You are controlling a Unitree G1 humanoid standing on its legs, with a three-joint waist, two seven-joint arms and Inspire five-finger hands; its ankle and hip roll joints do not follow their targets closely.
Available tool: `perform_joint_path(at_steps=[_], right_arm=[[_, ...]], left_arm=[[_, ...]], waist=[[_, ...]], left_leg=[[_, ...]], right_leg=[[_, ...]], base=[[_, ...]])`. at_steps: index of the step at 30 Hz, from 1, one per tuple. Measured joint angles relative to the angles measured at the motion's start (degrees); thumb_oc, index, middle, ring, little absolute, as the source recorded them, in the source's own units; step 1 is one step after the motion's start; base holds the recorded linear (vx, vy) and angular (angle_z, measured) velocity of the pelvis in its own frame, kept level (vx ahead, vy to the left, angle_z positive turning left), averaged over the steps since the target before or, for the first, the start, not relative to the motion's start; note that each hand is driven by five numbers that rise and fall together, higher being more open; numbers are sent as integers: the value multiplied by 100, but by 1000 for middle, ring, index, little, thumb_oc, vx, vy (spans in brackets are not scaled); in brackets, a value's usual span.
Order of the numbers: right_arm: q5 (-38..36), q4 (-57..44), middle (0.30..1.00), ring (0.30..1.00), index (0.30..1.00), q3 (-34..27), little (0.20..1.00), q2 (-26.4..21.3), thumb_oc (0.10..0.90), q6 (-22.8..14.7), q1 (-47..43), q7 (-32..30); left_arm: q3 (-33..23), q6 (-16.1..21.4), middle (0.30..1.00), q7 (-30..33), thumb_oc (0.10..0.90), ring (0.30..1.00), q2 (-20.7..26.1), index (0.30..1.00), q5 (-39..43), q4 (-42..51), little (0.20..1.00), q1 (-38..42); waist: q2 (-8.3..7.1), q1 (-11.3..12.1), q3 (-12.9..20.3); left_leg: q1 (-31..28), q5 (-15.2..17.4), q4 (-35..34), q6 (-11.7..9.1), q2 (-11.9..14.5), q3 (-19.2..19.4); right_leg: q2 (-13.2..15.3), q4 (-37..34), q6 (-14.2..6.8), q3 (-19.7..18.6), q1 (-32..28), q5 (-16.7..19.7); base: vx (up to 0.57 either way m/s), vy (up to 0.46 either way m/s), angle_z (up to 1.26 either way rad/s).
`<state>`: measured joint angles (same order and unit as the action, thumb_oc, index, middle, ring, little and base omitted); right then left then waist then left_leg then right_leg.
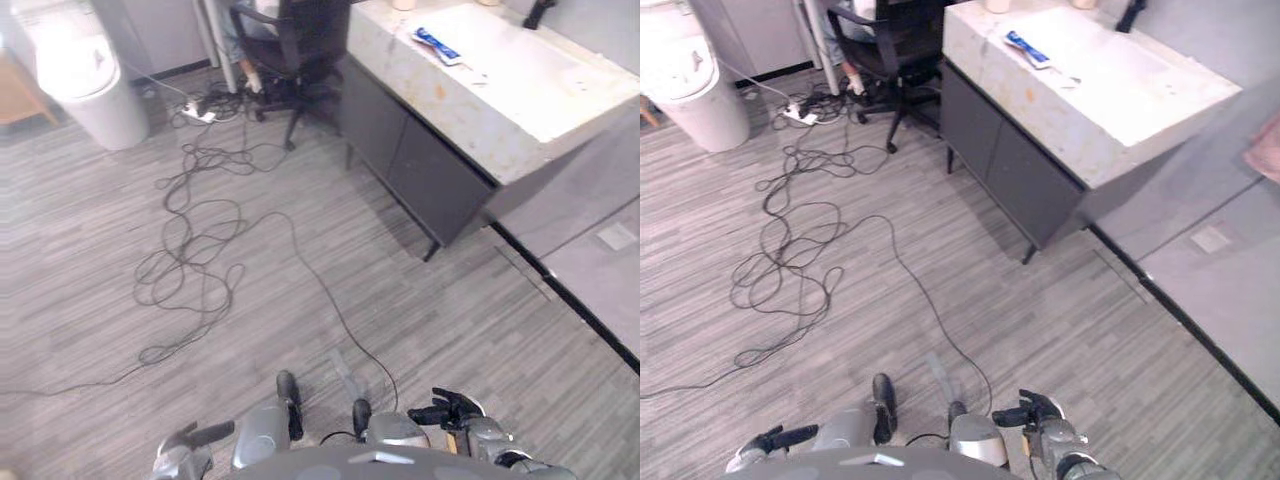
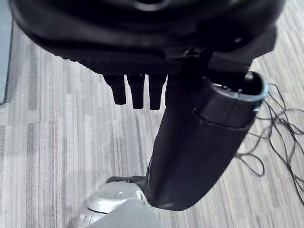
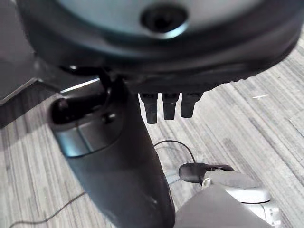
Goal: Organize the bathroom.
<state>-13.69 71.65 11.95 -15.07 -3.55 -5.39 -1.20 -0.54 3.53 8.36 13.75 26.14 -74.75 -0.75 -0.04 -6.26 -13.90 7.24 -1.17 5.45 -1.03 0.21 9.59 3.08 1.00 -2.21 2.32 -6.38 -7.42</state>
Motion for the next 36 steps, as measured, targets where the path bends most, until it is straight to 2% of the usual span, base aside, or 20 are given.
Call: perform_joint_path(at_steps=[3, 4, 7, 9, 10, 11, 12, 13, 16, 18, 20, 21, 23, 24, 25, 26, 28, 30, 33, 36], right_arm=[[-95, -55, 900, 900, 900, 6, 900, 248, 800, -9, -219, -35], [-103, -36, 900, 900, 900, 5, 900, 336, 800, 6, -263, -71], [-122, -122, 900, 900, 900, 25, 900, 530, 800, 32, -431, -159], [-332, -184, 900, 900, 900, -67, 900, 557, 800, 90, -440, -224], [-351, -220, 900, 900, 900, -107, 900, 557, 800, 104, -421, -231], [-508, -284, 900, 900, 900, -377, 900, 557, 800, 179, -408, -213], [-516, -281, 900, 900, 900, -469, 900, 549, 800, 193, -439, -214], [-528, -276, 900, 900, 900, -617, 900, 472, 800, 194, -440, -202], [-478, -259, 900, 900, 900, -692, 900, 362, 800, 161, -410, -161], [-466, -281, 900, 900, 900, -555, 900, 368, 800, 154, -215, -183], [-460, -301, 900, 900, 900, -482, 900, 382, 800, 145, -139, -178], [-501, -401, 900, 900, 900, -636, 900, 390, 800, 108, 105, -197], [-283, -451, 900, 900, 900, -669, 900, 334, 800, 48, 238, -197], [-72, -189, 900, 900, 900, -552, 900, 249, 800, 145, 383, -189], [-51, -82, 900, 900, 900, -462, 900, 196, 800, 231, 458, -189], [-72, 140, 900, 900, 900, -435, 900, 169, 800, 357, 559, -175], [-129, 205, 900, 900, 900, -453, 900, 196, 800, 415, 617, -198], [-295, 167, 900, 900, 900, -357, 900, 71, 800, 341, 579, -198], [-293, -39, 900, 900, 900, -264, 900, -77, 800, 274, 382, -197], [-380, -99, 900, 900, 900, -223, 900, -59, 800, 273, 277, -208]], left_arm=[[-28, -7, 900, 118, 800, 900, 81, 900, -38, -17, 900, -24], [-40, 21, 900, 137, 800, 900, 83, 900, -93, -77, 900, -16], [-47, -83, 900, 132, 800, 900, 29, 900, -142, -135, 900, 41], [-38, -123, 900, 64, 800, 900, 62, 900, -184, -120, 900, 65], [-49, -120, 900, 22, 800, 900, 91, 900, -207, -116, 900, 90], [-25, -109, 900, -41, 800, 900, 148, 900, -217, -89, 900, 99], [-38, -106, 900, -59, 800, 900, 176, 900, -236, -85, 900, 126], [-29, -107, 900, -95, 800, 900, 187, 900, -320, -107, 900, 150], [-3, -48, 900, -156, 800, 900, 171, 900, -498, -111, 900, 106], [54, 17, 900, -129, 800, 900, 143, 900, -470, -118, 900, -18], [137, 23, 900, -63, 800, 900, 160, 900, -401, -119, 900, 66], [337, 68, 900, -4, 800, 900, 67, 900, -358, -114, 900, 181], [504, 123, 900, 58, 800, 900, -4, 900, -296, -106, 900, 231], [562, 146, 900, 109, 800, 900, -157, 900, -240, -90, 900, 266], [619, 160, 900, 122, 800, 900, -243, 900, -219, -64, 900, 275], [656, 189, 900, 84, 800, 900, -336, 900, -224, -7, 900, 281], [618, 191, 900, 59, 800, 900, -357, 900, -308, 14, 900, 298], [626, 190, 900, 26, 800, 900, -428, 900, -478, -22, 900, 325], [625, 151, 900, 24, 800, 900, -493, 900, -560, -15, 900, 472], [642, 145, 900, 38, 800, 900, -483, 900, -634, 47, 900, 611]], waist=[[-81, 113, -28], [-102, 168, -40], [88, 259, -93], [274, 142, -28], [293, 87, -12], [319, -5, 0], [315, -35, 4], [330, -77, 12], [430, -277, 98], [325, -296, 369], [154, -366, 420], [40, -536, 456], [-36, -713, 479], [-62, -754, 470], [54, -768, 477], [209, -772, 525], [168, -789, 533], [104, -777, 613], [225, -775, 610], [190, -771, 608]], left_leg=[[-204, -57, -154, 149, -188, -71], [-242, 64, -104, 304, -192, -42], [-648, 135, -312, 378, -48, 25], [-846, 50, -605, 484, 68, -91], [-881, 53, -619, 519, 78, -118], [-889, 37, -599, 648, 101, -113], [-914, 102, -578, 695, 94, -100], [-991, 156, -540, 753, 119, -113], [-1311, 251, -741, 671, 146, 41], [-1600, 391, -1051, 414, 35, 277], [-1588, 474, -1047, 374, -105, 351], [-1632, 610, -1026, 309, -224, 365], [-1808, 838, -943, 190, -266, 360], [-2092, 1167, -798, -18, -169, 287], [-2167, 1326, -657, -89, 0, 215], [-2257, 1432, -375, -185, 247, -22], [-2073, 1383, 727, -557, 449, -362], [-1211, 1202, 2705, -1147, 326, -803], [-436, 1159, 3514, -1132, 84, -1085], [-22, 1123, 3356, -757, -93, -1142]], right_leg=[[91, 64, -14, 21, -68, 15], [104, 304, -87, 47, -23, 269], [42, 1531, -504, 66, 375, 478], [-71, 2978, -881, 15, 1099, 885], [-67, 3437, -905, -25, 1389, 1113], [-62, 4518, -955, -96, 1975, 1450], [-35, 4978, -896, -115, 2248, 1373], [-4, 5416, -736, -55, 2529, 994], [120, 4617, -669, 204, 2519, 494], [201, 1929, -562, 560, 2097, 316], [244, 695, -641, 706, 2113, 431], [302, -64, -629, 675, 2284, 839], [353, -280, -640, 666, 2359, 1140], [324, 151, -477, 712, 2256, 1423], [203, 403, -441, 731, 2248, 1399], [-122, 607, -125, 684, 2097, 1213], [-348, 267, 35, 589, 1562, 1154], [-362, -273, 191, 518, 1090, 1283], [-428, -537, 628, 516, 788, 1296], [-426, -517, 799, 392, 579, 1152]], base=[[511, 230, 10], [630, 353, -14], [517, 321, -19], [465, 288, 15], [492, 234, 28], [338, 132, 14], [460, 140, 6], [353, 60, 1], [575, 12, -6], [556, -63, -58], [572, -101, -41], [527, -119, -12], [563, -174, 6], [636, -198, 17], [633, -160, 22], [501, -92, 6], [464, -96, -9], [410, -74, -46], [287, 9, -44], [395, 141, -29]])
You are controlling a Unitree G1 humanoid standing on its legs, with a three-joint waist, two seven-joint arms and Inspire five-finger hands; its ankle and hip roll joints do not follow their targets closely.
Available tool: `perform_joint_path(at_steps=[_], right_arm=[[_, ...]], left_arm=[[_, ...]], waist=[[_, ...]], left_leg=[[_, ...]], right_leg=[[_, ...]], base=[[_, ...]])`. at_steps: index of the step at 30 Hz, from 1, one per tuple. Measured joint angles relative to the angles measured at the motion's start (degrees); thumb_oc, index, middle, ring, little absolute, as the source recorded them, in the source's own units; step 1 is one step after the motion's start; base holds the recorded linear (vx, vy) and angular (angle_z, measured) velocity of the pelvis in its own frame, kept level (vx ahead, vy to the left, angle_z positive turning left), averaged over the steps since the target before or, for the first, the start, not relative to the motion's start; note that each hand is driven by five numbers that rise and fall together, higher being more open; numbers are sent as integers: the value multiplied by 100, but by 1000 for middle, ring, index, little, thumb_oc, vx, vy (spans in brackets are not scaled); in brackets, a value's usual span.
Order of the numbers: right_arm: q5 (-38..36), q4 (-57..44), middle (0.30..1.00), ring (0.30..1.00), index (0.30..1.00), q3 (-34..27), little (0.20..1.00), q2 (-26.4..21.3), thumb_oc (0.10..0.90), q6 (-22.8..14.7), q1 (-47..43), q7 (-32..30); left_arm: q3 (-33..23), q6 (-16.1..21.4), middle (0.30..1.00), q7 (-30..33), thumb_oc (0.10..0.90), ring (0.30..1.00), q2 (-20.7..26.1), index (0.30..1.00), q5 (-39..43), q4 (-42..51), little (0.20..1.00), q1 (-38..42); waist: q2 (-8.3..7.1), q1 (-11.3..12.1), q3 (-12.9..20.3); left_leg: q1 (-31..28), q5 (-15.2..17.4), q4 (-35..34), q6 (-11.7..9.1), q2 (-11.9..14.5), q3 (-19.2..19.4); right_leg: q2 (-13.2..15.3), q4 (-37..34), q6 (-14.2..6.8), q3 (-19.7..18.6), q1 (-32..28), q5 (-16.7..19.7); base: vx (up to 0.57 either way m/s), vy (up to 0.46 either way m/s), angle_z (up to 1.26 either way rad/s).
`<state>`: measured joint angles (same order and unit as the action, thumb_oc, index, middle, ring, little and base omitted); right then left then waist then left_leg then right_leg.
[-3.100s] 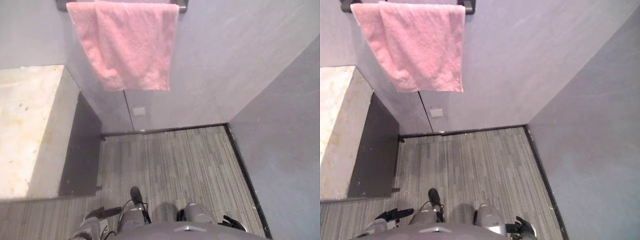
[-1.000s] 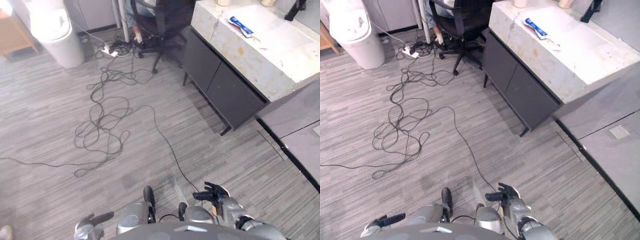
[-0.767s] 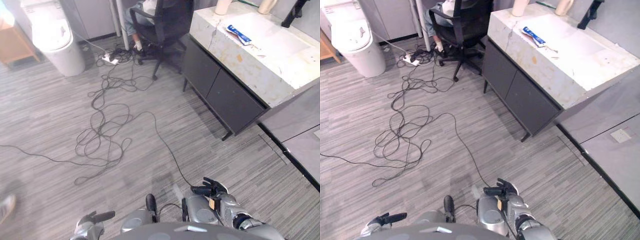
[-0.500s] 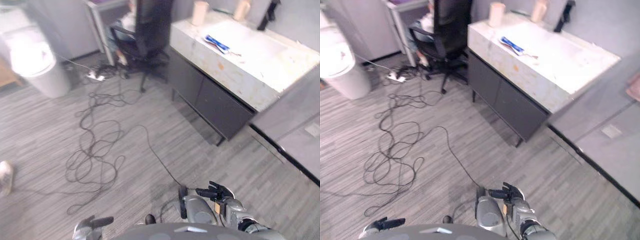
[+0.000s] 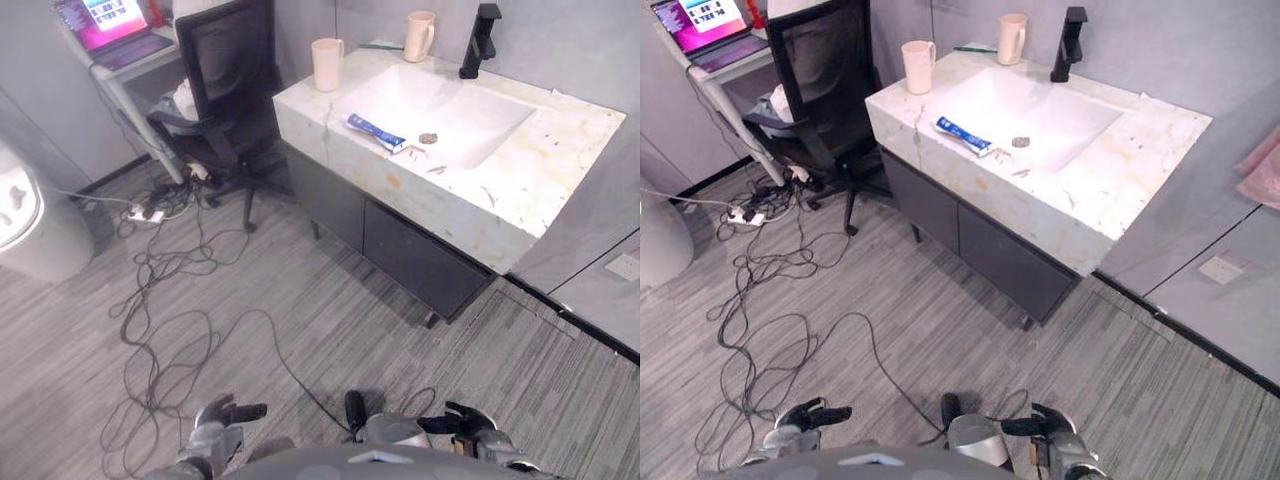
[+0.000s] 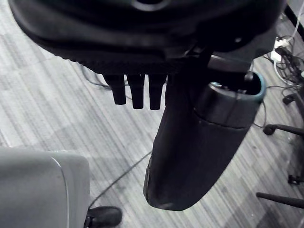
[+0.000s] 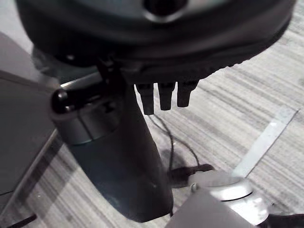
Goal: Organize the bathroom.
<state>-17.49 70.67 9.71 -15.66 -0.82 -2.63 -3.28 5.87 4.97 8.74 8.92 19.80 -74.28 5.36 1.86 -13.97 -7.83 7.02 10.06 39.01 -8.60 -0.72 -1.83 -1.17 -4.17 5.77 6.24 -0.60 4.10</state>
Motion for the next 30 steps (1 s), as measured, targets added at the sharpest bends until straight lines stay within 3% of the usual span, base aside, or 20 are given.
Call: perform_joint_path(at_steps=[1, 4, 6, 8, 10, 11, 12, 13, 14, 15, 16, 17, 18, 20, 21, 23, 24, 27, 28, 30], right_arm=[[14, -16, 900, 900, 900, -2, 900, 28, 800, 19, -85, -5], [32, -39, 900, 900, 900, 53, 900, 52, 800, 11, -117, -8], [25, -49, 900, 900, 900, 120, 900, 46, 800, 19, -37, -35], [14, 38, 900, 900, 900, 120, 900, 121, 800, 36, 14, -125], [14, 67, 900, 900, 900, 106, 900, 223, 800, 49, 142, -146], [-53, 131, 900, 900, 900, 104, 900, 385, 800, 51, 138, -186], [-156, 143, 900, 900, 900, 112, 900, 432, 800, 56, 124, -214], [-354, 145, 900, 900, 900, 91, 900, 447, 800, 9, 222, -249], [-403, 171, 900, 900, 900, -73, 900, 423, 800, -22, 183, -278], [-444, 227, 900, 900, 900, -127, 900, 422, 800, -13, 142, -376], [-505, 207, 900, 900, 900, -147, 900, 408, 800, -14, 200, -380], [-553, 116, 900, 900, 900, -408, 900, 404, 800, -133, 183, -361], [-577, 81, 900, 900, 900, -401, 900, 390, 800, -136, 202, -373], [-526, 31, 900, 900, 900, -394, 900, 321, 800, -268, 173, -302], [-438, 21, 900, 900, 900, -391, 900, 293, 800, -292, 115, -262], [-292, 5, 900, 900, 900, -367, 900, 268, 800, -319, 171, -181], [-30, -12, 900, 900, 900, -297, 900, 259, 800, -330, 155, -169], [355, -213, 900, 900, 900, -215, 900, 270, 800, -354, 216, -199], [359, -232, 900, 900, 900, -210, 900, 328, 800, -353, 205, -189], [320, -249, 900, 900, 900, -233, 900, 367, 800, -302, 288, -193]], left_arm=[[8, -5, 900, 19, 800, 900, 19, 900, 2, 6, 900, 31], [24, -42, 900, 101, 800, 900, 46, 900, 9, 3, 900, 53], [107, -63, 900, 124, 800, 900, 84, 900, 7, 7, 900, 74], [340, -91, 900, 137, 800, 900, 226, 900, 8, 85, 900, 81], [345, -91, 900, 157, 800, 900, 348, 900, 7, 111, 900, 112], [319, -91, 900, 183, 800, 900, 505, 900, 8, 179, 900, 140], [313, -89, 900, 186, 800, 900, 550, 900, 7, 213, 900, 134], [369, -118, 900, 187, 800, 900, 571, 900, 4, 172, 900, 121], [356, -142, 900, 171, 800, 900, 518, 900, -6, 59, 900, 138], [348, -186, 900, 163, 800, 900, 483, 900, -7, 20, 900, 144], [392, -197, 900, 147, 800, 900, 494, 900, -9, -10, 900, 118], [389, -243, 900, 99, 800, 900, 474, 900, -51, -84, 900, 130], [389, -266, 900, 94, 800, 900, 464, 900, -110, -105, 900, 111], [468, -260, 900, 50, 800, 900, 482, 900, -252, -116, 900, 165], [470, -265, 900, 54, 800, 900, 471, 900, -250, -107, 900, 132], [432, -264, 900, 54, 800, 900, 485, 900, -251, -122, 900, 5], [341, -238, 900, 123, 800, 900, 468, 900, -241, -53, 900, -199], [266, -250, 900, 256, 800, 900, 499, 900, -230, 13, 900, -421], [277, -246, 900, 357, 800, 900, 520, 900, -191, 21, 900, -371], [282, -242, 900, 487, 800, 900, 520, 900, -195, 27, 900, -172]], waist=[[-30, 46, -10], [-70, 109, -42], [-31, -30, -25], [-131, -71, 12], [-307, -61, 8], [-615, -4, -105], [-684, 76, -134], [-590, 62, -155], [-418, 38, -214], [-369, 50, -266], [-327, 19, -280], [-145, 44, -330], [-55, 23, -286], [220, -31, -467], [291, -17, -487], [334, 44, -416], [289, -9, -378], [75, 281, -256], [-163, 283, -272], [-372, 240, -367]], left_leg=[[-28, 71, -565, 234, -58, -6], [-247, -19, -1875, 442, 26, -34], [-500, -398, -2809, 668, 264, -91], [-969, -567, -3482, 774, 165, 57], [-952, -558, -3364, 763, 61, 82], [-610, -417, -2429, 594, -161, -125], [-406, -197, -2117, 561, -180, -150], [-259, 1, -2192, 573, 42, -388], [-287, -65, -2514, 661, 293, -523], [-479, -388, -2738, 512, 355, -208], [-541, -310, -2733, 643, 237, -70], [-566, -251, -2681, 709, 367, 196], [-568, -204, -2650, 780, 301, 262], [-597, 1, -2325, 992, 352, 672], [-687, 22, -2354, 1102, 384, 816], [-857, 45, -2457, 1159, 334, 1274], [-1158, -86, -3041, 1141, 241, 1676], [-1359, -241, -3676, 1106, -14, 2524], [-1346, -264, -3788, 1202, -188, 2712], [-1347, -329, -3830, 1353, -313, 2651]], right_leg=[[7, 40, 44, -267, -6, -24], [12, 297, -92, -621, 63, 32], [-63, 571, -259, -775, 151, -239], [0, 824, -409, -1110, 233, -446], [121, 776, -476, -1250, 241, -488], [328, 619, -458, -1559, 59, -436], [384, 603, -515, -1634, 50, -297], [319, 631, -667, -1771, 30, -348], [220, 793, -741, -1794, 79, -443], [275, 1103, -909, -1947, 169, -575], [296, 1383, -961, -1673, 287, -535], [273, 2183, -984, -1220, 714, -512], [303, 2475, -1066, -1106, 904, -390], [287, 4023, -1491, -932, 1888, 440], [333, 4187, -1507, -837, 2013, 656], [499, 4693, -1358, -617, 2219, 376], [769, 4150, -1214, 52, 2109, -7], [816, 2437, -1268, 1121, 1792, -549], [849, 1887, -1325, 1468, 1711, -561], [771, 1553, -1271, 1452, 1642, -509]], base=[[306, 152, -56], [331, 191, -78], [412, 283, -55], [398, 333, -60], [315, 308, -48], [382, 435, -75], [466, 599, -100], [334, 457, -78], [404, 729, -88], [275, 536, -70], [389, 799, -93], [155, 360, -69], [227, 466, -76], [274, 368, -79], [385, 377, -112], [301, 214, -101], [187, 63, -100], [234, 51, -171], [224, 15, -100], [156, 5, -21]])
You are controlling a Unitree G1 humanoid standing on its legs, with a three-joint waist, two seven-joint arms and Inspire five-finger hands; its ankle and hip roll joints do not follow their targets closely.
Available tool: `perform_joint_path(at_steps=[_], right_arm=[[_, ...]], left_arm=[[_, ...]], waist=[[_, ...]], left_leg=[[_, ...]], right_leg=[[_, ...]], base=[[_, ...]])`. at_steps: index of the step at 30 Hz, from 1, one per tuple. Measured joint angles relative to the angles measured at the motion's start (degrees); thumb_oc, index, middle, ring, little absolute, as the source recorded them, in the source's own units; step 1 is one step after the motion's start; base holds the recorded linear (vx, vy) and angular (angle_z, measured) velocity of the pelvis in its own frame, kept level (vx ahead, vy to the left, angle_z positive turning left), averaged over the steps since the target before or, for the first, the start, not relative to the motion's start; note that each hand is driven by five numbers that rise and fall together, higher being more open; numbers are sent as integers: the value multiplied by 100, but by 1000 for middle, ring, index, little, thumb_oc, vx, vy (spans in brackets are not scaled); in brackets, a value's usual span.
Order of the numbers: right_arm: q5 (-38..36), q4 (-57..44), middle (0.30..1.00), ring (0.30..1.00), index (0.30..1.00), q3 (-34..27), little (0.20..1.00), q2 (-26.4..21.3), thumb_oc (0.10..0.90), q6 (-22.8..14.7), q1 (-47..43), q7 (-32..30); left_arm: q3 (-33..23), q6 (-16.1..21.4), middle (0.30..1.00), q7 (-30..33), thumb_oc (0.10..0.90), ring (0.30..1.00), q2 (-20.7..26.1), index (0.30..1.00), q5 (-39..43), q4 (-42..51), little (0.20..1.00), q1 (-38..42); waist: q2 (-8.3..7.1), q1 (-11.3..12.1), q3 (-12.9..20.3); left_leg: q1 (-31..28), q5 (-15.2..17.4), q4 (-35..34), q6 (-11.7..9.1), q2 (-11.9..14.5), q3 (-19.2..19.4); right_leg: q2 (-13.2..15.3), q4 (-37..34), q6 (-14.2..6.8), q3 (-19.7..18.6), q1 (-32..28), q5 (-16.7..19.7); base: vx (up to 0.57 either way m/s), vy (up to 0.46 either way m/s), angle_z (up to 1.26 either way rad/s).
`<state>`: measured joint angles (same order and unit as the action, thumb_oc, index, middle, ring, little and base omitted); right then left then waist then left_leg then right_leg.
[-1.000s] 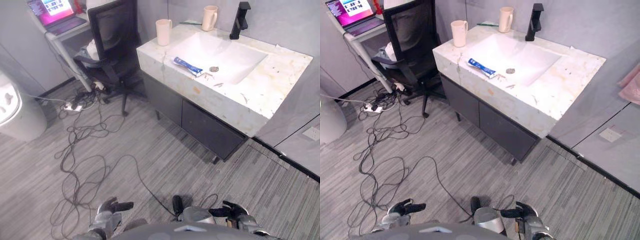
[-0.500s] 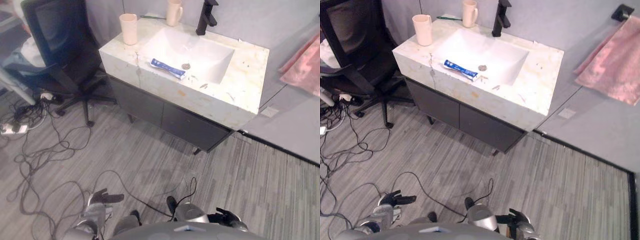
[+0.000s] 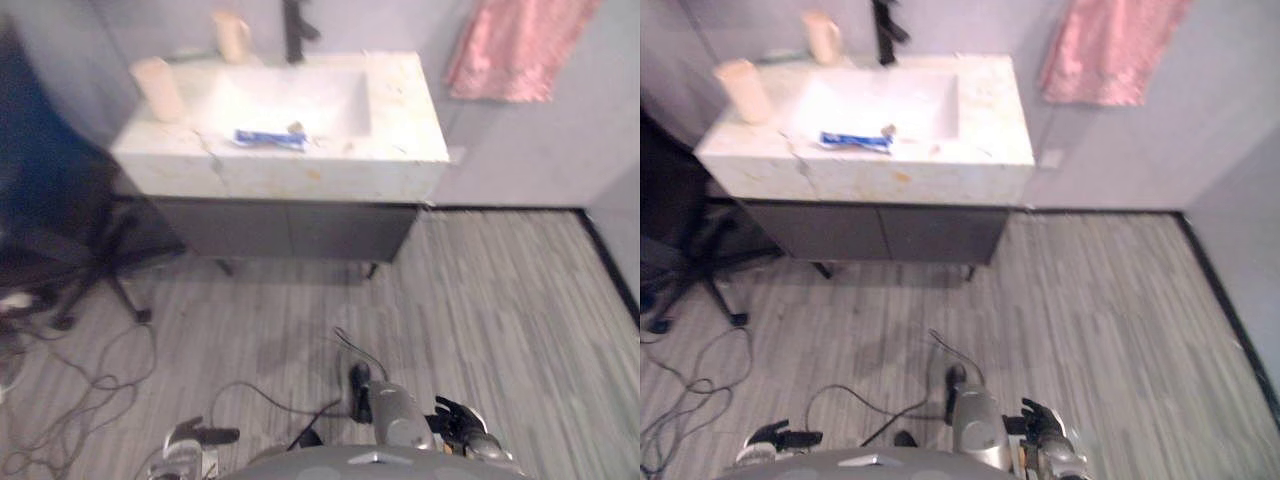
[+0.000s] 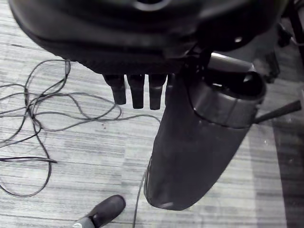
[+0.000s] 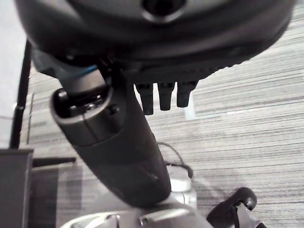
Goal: Organize the bathroom.
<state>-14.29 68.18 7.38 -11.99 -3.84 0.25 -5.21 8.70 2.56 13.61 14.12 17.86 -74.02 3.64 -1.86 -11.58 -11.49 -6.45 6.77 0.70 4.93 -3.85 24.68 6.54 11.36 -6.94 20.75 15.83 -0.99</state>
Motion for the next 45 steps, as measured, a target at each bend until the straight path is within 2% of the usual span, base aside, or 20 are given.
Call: perform_joint_path(at_steps=[2, 4, 6, 7, 9, 12, 13, 14, 17, 20, 24, 26, 27, 30, 32, 33, 35, 40, 42, 45], right_arm=[[-25, 141, 900, 900, 900, 18, 900, 18, 800, 164, 275, -23], [-2, 289, 900, 900, 900, 20, 900, 120, 800, 217, 392, -22], [5, 296, 900, 900, 900, 79, 900, 11, 800, 192, 468, -25], [22, 293, 900, 900, 900, 186, 900, -186, 800, 184, 281, -3], [43, 214, 900, 900, 900, 231, 900, -336, 800, 169, 52, 43], [35, 164, 900, 900, 900, 249, 900, -317, 800, 20, -121, 102], [31, 158, 900, 900, 900, 272, 900, -321, 800, -48, -168, 91], [26, 128, 900, 900, 900, 283, 900, -317, 800, -98, -223, 75], [23, 176, 900, 900, 900, 281, 900, -148, 800, -111, -151, -8], [-26, 190, 900, 900, 900, 283, 900, -36, 800, -65, 31, -30], [23, 149, 900, 900, 900, 256, 900, -5, 800, -48, -17, -37], [39, 151, 900, 900, 900, 257, 900, -48, 800, -40, -13, -42], [59, 150, 900, 900, 900, 276, 900, -115, 800, -31, -23, -31], [52, 148, 900, 900, 900, 278, 900, -137, 800, -25, -90, -24], [42, 147, 900, 900, 900, 328, 900, -115, 800, 46, 0, -9], [43, 146, 900, 900, 900, 361, 900, -128, 800, 82, 23, -5], [33, 77, 900, 900, 900, 360, 900, -205, 800, 142, 1, -27], [-20, -105, 900, 900, 900, 340, 900, -286, 800, 237, -21, -31], [-30, -99, 900, 900, 900, 304, 900, -383, 800, 239, -52, -34], [-54, -39, 900, 900, 900, 144, 900, -429, 800, 243, -27, -42]], left_arm=[[-6, 148, 900, 2, 800, 900, -152, 900, -20, 63, 900, 161], [-29, 386, 900, 7, 800, 900, -159, 900, -19, 149, 900, 36], [-21, 397, 900, 7, 800, 900, -264, 900, -18, 143, 900, -4], [-23, 388, 900, -5, 800, 900, -333, 900, 59, 174, 900, -131], [-91, 342, 900, 47, 800, 900, -292, 900, 210, 146, 900, -217], [-57, 330, 900, 136, 800, 900, -150, 900, 203, 135, 900, -223], [-39, 336, 900, 125, 800, 900, -136, 900, 202, 147, 900, -199], [-5, 349, 900, 111, 800, 900, -139, 900, 197, 157, 900, -147], [-7, 413, 900, 68, 800, 900, -125, 900, 73, 146, 900, -170], [80, 480, 900, 44, 800, 900, -105, 900, -52, 154, 900, -248], [114, 596, 900, 176, 800, 900, -27, 900, -52, 214, 900, -311], [101, 787, 900, 364, 800, 900, -1, 900, -51, 259, 900, -331], [53, 1073, 900, 622, 800, 900, 56, 900, -49, 276, 900, -341], [-132, 1208, 900, 1010, 800, 900, 116, 900, -46, 474, 900, -386], [-296, 1343, 900, 1396, 800, 900, 151, 900, -50, 804, 900, -431], [-308, 1400, 900, 1586, 800, 900, 152, 900, -46, 972, 900, -411], [-554, 1426, 900, 1844, 800, 900, 39, 900, -4, 1452, 900, -444], [-870, 1365, 900, 2432, 800, 900, 21, 900, 35, 2332, 900, -408], [-939, 911, 900, 2757, 800, 900, 94, 900, -44, 3719, 900, -532], [-884, 733, 900, 3056, 800, 900, 602, 900, -295, 5287, 900, -584]], waist=[[17, -123, -5], [-233, -19, 40], [-276, 62, 167], [-107, 188, 256], [59, 365, 302], [76, 358, 321], [101, 361, 332], [144, 357, 364], [-11, 341, 395], [-51, 331, 437], [148, 311, 386], [218, 330, 411], [205, 417, 455], [181, 445, 467], [43, 496, 537], [-6, 595, 585], [209, 692, 577], [293, 830, 558], [280, 842, 474], [270, 830, 438]], left_leg=[[-79, -32, 11, -61, 57, -288], [-78, 215, 925, -528, 14, -562], [265, 314, 2071, -703, 16, -849], [669, 473, 2823, -832, 83, -1156], [830, 568, 2375, -767, 283, -1333], [742, 402, 1311, -758, 676, -1779], [685, 255, 895, -733, 816, -1941], [565, -152, 440, -799, 847, -1967], [184, -505, -253, -724, 651, -1891], [-94, -612, -563, -718, 559, -1715], [-281, -530, -562, -647, 639, -1231], [-315, -511, -560, -622, 696, -1074], [-314, -483, -557, -601, 756, -859], [-292, -493, -554, -620, 827, -785], [-305, -510, -555, -672, 809, -853], [-310, -513, -556, -788, 840, -882], [-301, -566, -554, -920, 1064, -936], [-158, -527, -257, -1101, 1376, -1105], [-90, -529, -203, -1136, 1395, -1222], [-117, -660, -471, -1159, 1318, -1292]], right_leg=[[-307, -92, 31, -480, -190, 16], [-416, -178, 551, -801, -647, 184], [-317, -493, 913, -1176, -917, 682], [-399, -780, 965, -1361, -1059, 792], [-487, -1144, 1089, -1649, -1168, 971], [-502, -1292, 1045, -1618, -1247, 985], [-525, -1284, 993, -1621, -1208, 978], [-485, -1261, 893, -1644, -1162, 928], [-348, -1305, 619, -1657, -1229, 931], [-289, -1243, 400, -1697, -1247, 991], [-273, -1006, -28, -1422, -1097, 1198], [-187, -838, -9, -1032, -1070, 893], [31, -852, -33, -608, -1060, 832], [181, -1110, -66, -633, -1217, 854], [230, -1467, -190, -720, -1636, 986], [182, -1598, -128, -828, -1732, 766], [-56, -1598, -87, -848, -1770, 737], [-325, -1599, 27, -807, -1817, 621], [-317, -1615, 80, -707, -1838, 593], [-262, -1622, 83, -693, -1826, 604]], base=[[261, 81, 76], [167, 83, 45], [125, 123, -15], [150, 183, -68], [209, 281, -82], [134, 191, -32], [161, 228, -30], [202, 310, -28], [159, 273, -11], [124, 176, -19], [111, 17, -47], [81, -117, -44], [91, -202, -64], [55, -185, -37], [54, -161, 6], [64, -145, 10], [36, -94, 6], [16, 8, 4], [18, 79, 29], [10, 37, 18]])
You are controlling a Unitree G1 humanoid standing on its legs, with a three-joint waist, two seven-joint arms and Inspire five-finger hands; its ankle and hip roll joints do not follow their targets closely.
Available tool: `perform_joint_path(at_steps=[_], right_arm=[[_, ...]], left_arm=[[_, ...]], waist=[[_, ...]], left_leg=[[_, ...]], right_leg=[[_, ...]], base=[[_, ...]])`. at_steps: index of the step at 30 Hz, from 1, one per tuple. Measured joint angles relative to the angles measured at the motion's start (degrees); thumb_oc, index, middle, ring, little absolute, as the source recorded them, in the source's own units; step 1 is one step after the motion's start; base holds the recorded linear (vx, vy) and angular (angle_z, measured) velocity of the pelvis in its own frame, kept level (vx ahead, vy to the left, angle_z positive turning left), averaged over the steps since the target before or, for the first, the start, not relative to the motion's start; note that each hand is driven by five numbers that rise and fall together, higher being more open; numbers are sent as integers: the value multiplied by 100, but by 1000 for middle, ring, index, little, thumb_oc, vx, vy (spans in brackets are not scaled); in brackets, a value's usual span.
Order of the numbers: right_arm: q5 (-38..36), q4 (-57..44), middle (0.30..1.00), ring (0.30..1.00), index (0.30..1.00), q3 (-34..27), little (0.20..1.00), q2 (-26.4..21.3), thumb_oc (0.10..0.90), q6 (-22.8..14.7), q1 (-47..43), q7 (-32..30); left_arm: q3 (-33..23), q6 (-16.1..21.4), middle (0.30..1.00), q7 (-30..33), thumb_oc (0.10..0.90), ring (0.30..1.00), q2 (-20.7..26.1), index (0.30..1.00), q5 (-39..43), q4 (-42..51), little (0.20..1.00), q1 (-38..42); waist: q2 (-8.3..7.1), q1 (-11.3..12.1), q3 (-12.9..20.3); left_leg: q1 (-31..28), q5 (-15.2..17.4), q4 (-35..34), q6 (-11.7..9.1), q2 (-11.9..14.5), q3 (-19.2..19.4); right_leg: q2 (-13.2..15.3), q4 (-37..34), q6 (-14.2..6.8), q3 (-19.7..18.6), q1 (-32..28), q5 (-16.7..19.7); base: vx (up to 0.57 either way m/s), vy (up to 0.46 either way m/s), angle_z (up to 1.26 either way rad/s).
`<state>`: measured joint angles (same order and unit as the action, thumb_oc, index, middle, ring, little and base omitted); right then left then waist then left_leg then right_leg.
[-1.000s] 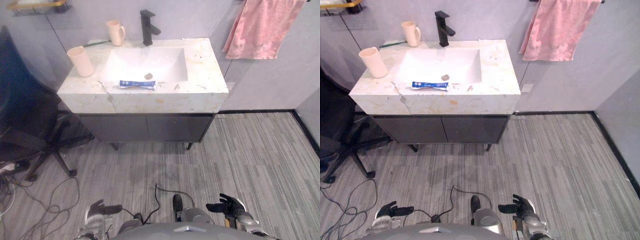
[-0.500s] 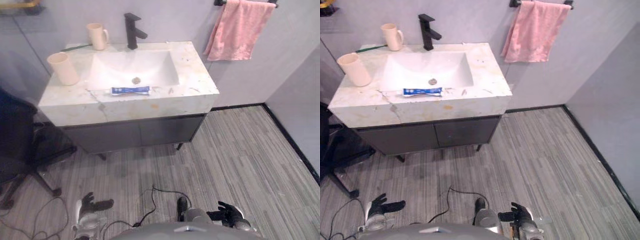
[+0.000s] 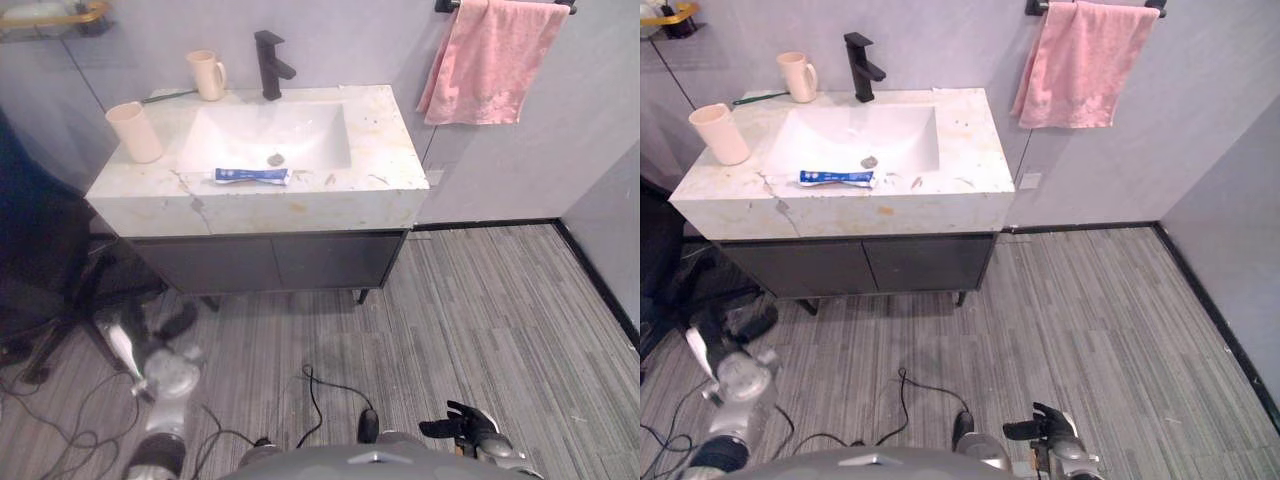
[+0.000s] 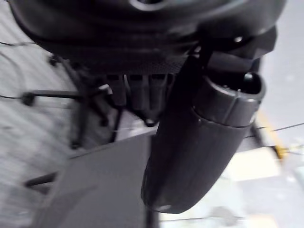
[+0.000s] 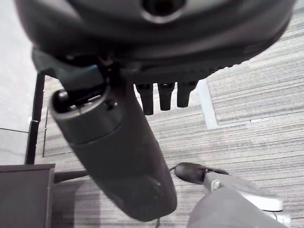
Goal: Organize the bathroom.
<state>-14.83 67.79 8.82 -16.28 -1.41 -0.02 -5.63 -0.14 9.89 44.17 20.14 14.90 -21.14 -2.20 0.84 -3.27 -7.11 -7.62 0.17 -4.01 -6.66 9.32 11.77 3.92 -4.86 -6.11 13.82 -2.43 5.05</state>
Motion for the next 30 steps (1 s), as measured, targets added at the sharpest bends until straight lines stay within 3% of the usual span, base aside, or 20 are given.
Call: perform_joint_path(at_steps=[3, 9, 13, 18, 19, 20, 23, 25, 27, 28, 29, 30], right_arm=[[-193, 163, 900, 900, 900, -53, 900, 48, 800, -5, 95, 31], [-196, 226, 900, 900, 900, 45, 900, 160, 800, -26, 169, 45], [-240, 229, 900, 900, 900, 89, 900, 205, 800, -86, 98, 42], [-240, 346, 900, 900, 900, 142, 900, 279, 800, -190, -121, 61], [-240, 346, 900, 900, 900, 142, 900, 279, 800, -190, -121, 61], [-240, 348, 900, 900, 900, 168, 900, 283, 800, -189, -144, 63], [-242, 378, 900, 900, 900, 267, 900, 279, 800, -107, -79, 53], [-247, 412, 900, 900, 900, 326, 900, 269, 800, -38, -99, 44], [-248, 408, 900, 900, 900, 327, 900, 235, 800, -24, -93, 32], [-267, 421, 900, 900, 900, 319, 900, 241, 800, -1, -50, 19], [-328, 423, 900, 900, 900, 316, 900, 237, 800, 7, -82, 16], [-365, 410, 900, 900, 900, 330, 900, 234, 800, 7, -155, 19]], left_arm=[[-74, -158, 900, 183, 800, 900, 741, 900, -193, 1199, 900, 179], [-348, -249, 900, 248, 800, 900, 1245, 900, -659, 2460, 900, 263], [-258, -342, 900, -269, 800, 900, 1690, 900, -890, 3167, 900, 599], [30, -1224, 900, -1455, 800, 900, 2688, 900, -886, 3437, 900, 1376], [30, -1224, 900, -1455, 800, 900, 2688, 900, -886, 3437, 900, 1376], [294, -1639, 900, -1988, 800, 900, 3359, 900, -870, 3428, 900, 1720], [866, -2158, 900, -2806, 800, 900, 4194, 900, -796, 3207, 900, 2524], [1641, -2374, 900, -3508, 800, 900, 4748, 900, -495, 2619, 900, 3384], [2137, -2518, 900, -3998, 800, 900, 4857, 900, -380, 2049, 900, 4000], [3362, -2478, 900, -4296, 800, 900, 4864, 900, -382, 1328, 900, 5073], [3904, -2489, 900, -4445, 800, 900, 4882, 900, -384, 1018, 900, 5507], [4003, -2491, 900, -4651, 800, 900, 4892, 900, -383, 818, 900, 5588]], waist=[[-23, -1, -18], [-77, 44, -15], [-109, 55, 6], [-104, -15, 25], [-104, -15, 25], [-93, -36, 31], [-43, -79, 125], [17, -174, 217], [123, -294, 290], [140, -240, 339], [152, -238, 366], [194, -346, 395]], left_leg=[[5, -112, -115, 79, -68, -124], [-79, -96, -112, 51, -116, -145], [-100, -123, -111, 9, -153, -213], [-131, -125, -111, 6, -171, -196], [-131, -125, -111, 6, -171, -196], [-175, -122, -111, 2, -170, -168], [-200, -107, -112, -18, -173, -128], [-227, -106, -111, -21, -178, -93], [-272, -81, -113, -49, -179, -16], [-274, -85, -111, -53, -176, -8], [-276, -83, -112, -57, -170, 11], [-275, -80, -112, -61, -165, 49]], right_leg=[[74, 23, -26, 31, -3, 26], [104, 23, -24, 107, -126, 58], [113, 24, -25, 164, -192, 57], [126, 24, -25, 154, -208, 59], [126, 24, -25, 154, -208, 59], [129, 24, -27, 138, -241, 60], [129, 23, -28, 117, -254, 60], [130, 23, -28, 80, -261, 61], [127, 22, -36, 6, -251, 58], [119, 24, -30, 2, -259, 59], [115, 23, -32, -6, -246, 58], [111, 23, -40, -17, -221, 52]], base=[[40, -5, 17], [11, -23, 8], [2, -28, 11], [4, -10, 0], [2, -8, -6], [1, -12, -7], [1, -13, -4], [16, -23, -10], [31, -34, -16], [25, -24, -8], [41, -40, -11], [29, -29, -14]])
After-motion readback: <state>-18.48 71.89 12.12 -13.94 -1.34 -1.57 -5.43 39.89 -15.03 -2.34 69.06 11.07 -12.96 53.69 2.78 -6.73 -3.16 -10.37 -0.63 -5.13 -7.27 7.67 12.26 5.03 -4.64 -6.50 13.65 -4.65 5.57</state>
